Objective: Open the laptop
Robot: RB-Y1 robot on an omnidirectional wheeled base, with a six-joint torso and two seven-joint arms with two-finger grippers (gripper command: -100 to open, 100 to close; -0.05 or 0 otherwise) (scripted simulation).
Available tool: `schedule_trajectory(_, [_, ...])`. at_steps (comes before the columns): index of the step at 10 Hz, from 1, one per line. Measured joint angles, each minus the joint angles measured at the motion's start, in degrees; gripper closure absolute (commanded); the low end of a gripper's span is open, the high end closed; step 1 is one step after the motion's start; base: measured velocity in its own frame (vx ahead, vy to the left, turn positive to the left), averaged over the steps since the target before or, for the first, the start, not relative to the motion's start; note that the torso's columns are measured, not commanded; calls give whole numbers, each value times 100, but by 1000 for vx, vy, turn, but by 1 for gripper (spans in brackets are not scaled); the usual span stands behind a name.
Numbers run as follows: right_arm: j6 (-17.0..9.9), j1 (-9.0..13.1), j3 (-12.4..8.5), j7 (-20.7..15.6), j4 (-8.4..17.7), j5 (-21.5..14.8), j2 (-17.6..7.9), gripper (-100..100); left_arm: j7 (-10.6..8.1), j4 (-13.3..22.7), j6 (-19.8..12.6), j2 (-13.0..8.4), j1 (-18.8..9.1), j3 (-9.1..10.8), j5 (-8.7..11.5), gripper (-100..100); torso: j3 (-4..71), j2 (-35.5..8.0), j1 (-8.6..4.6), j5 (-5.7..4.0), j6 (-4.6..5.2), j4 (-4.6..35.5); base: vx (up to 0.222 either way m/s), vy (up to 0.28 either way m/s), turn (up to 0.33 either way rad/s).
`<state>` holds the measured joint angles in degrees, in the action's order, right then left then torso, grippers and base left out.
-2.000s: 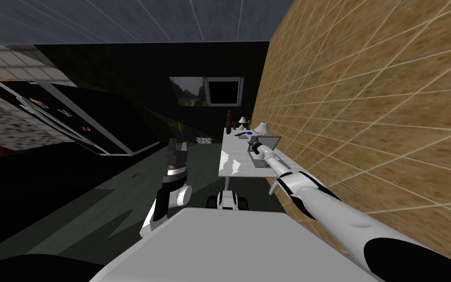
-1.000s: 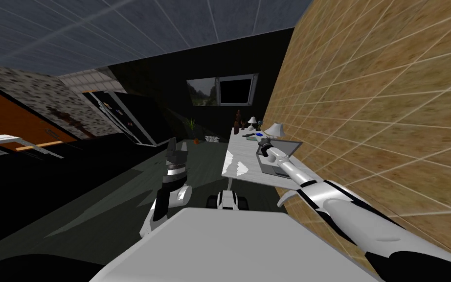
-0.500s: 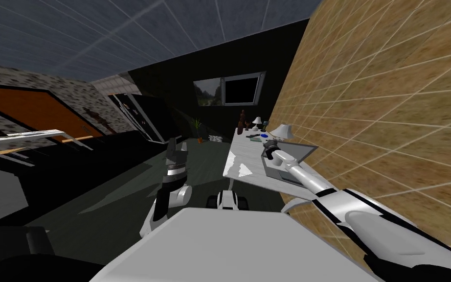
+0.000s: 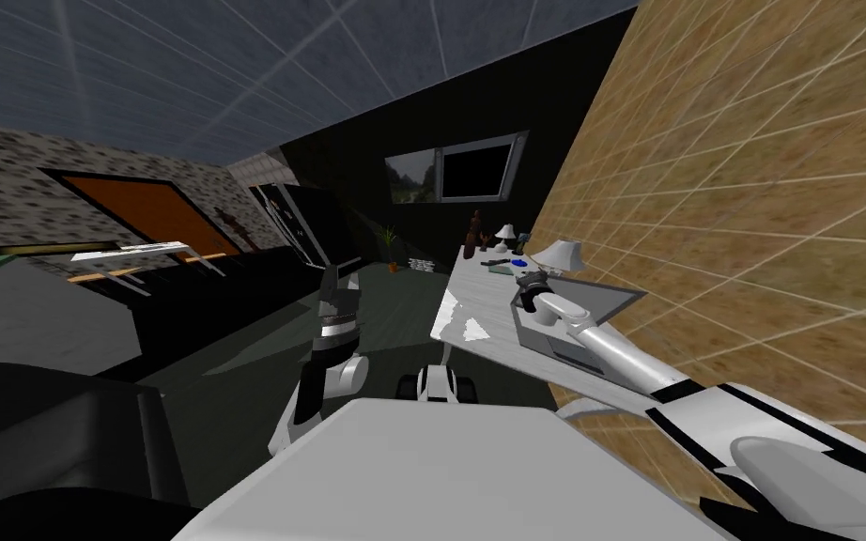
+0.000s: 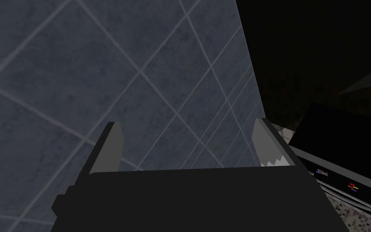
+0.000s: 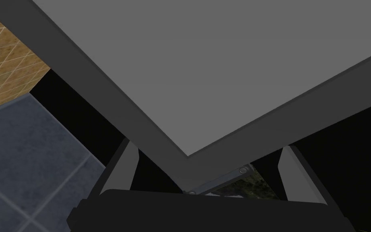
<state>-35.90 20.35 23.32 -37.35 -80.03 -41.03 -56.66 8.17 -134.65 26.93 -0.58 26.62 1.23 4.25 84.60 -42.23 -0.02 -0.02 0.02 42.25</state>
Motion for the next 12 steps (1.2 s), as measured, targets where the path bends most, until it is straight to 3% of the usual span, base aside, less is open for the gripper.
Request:
schedule_trajectory(2, [-285, -160, 81, 153, -163, 56, -174, -100, 0, 0, 0, 0, -1, -1, 0, 0, 1, 2, 0, 0, -14, -1, 3, -50, 349])
schedule_trajectory(4, [-631, -500, 117, 348, -548, 182, -555, -100, 0, 0, 0, 0, 1, 0, 0, 0, 1, 1, 1, 1, 5, 0, -1, -19, 23])
schedule_trajectory(10, [-1568, -1240, 319, 817, -1453, 551, -1390, -100, 0, 0, 0, 0, -1, 0, 0, 0, -3, -6, 3, 3, -11, 3, -7, -38, 247])
schedule_trajectory(12, [-1919, -1544, 376, 1003, -1816, 639, -1738, -100, 0, 0, 0, 0, 1, 1, 0, 0, 1, 2, -2, -1, 2, 0, -3, -24, 18])
